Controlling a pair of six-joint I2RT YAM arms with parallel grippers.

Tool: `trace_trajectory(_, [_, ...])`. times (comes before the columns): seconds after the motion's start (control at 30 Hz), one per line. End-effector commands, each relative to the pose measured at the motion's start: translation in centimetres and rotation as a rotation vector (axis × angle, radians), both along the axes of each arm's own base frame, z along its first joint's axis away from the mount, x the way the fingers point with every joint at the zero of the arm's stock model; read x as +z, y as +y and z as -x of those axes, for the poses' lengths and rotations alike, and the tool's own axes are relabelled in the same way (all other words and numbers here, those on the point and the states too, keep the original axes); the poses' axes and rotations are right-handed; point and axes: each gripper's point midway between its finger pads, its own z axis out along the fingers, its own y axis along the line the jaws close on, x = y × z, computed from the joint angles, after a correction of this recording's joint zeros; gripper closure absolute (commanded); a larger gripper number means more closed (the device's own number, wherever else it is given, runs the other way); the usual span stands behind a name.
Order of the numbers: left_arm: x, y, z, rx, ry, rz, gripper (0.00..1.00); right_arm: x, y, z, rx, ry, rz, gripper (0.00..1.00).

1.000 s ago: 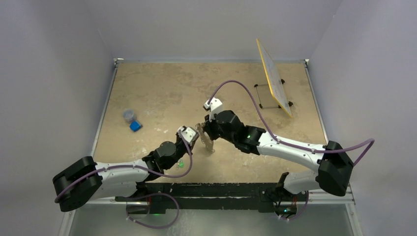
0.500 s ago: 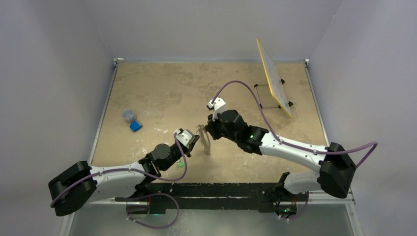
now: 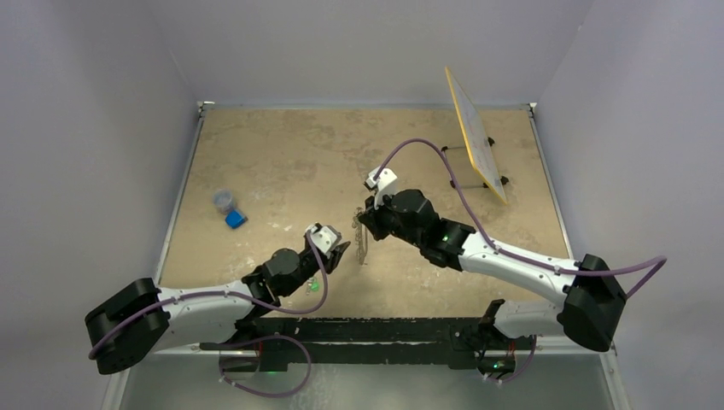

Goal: Remove the keys from the keyring

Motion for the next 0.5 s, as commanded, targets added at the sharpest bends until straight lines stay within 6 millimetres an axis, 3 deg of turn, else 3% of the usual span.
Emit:
trace_trajectory(0.0, [1.7,-1.0,-0.6,-0.006,-0.019,0.021,0.63,2.2,0.6,-0.1,0.038,-0.067,-0.049,1.0])
trace_trajectory(0.47, [2.3,-1.2,-2.0,0.035,-0.077,-0.02,0.57,2.1,0.8,0.0,0.047,-0.066,-0.046,1.0])
